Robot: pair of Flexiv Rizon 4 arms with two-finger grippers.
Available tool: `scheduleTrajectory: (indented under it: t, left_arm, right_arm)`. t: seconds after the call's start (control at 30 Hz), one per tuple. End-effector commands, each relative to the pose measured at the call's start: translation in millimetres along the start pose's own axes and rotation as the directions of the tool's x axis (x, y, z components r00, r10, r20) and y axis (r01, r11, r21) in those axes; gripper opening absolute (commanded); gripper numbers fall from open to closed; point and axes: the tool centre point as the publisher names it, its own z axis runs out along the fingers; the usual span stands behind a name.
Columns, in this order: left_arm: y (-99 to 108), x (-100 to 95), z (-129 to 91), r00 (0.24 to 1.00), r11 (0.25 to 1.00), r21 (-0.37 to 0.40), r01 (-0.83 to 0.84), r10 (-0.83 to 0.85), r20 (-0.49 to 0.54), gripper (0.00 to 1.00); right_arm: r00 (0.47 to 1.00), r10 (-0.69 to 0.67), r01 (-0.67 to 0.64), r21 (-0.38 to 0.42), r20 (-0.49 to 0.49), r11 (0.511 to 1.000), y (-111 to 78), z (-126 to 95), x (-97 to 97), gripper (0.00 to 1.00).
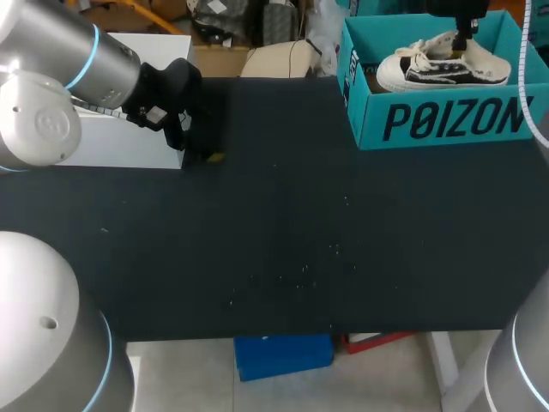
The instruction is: Take the shoe out of the shoebox, open the shoe tongue, remove and reinsert the insole, then place the shoe into the shoebox
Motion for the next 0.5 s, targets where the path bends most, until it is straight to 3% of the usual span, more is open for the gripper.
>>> scheduleTrajectory:
  t: [0.03,0.5]
  left_arm:
    - [0.0,0.9,0.0,1.000,1.000,-0.002,0.001,-0.001,0.003,1.00]
    - [0.0,0.9,0.0,1.000,1.000,-0.002,0.001,-0.001,0.003,1.00]
  right_arm:
    - [1.000,-0.003,0.003,-0.011,-0.028,1.000,3.6,16.2,-11.6,0.00]
    - [0.996,-0.022,0.021,-0.010,-0.091,1.000,7.9,55.7,-18.5,0.00]
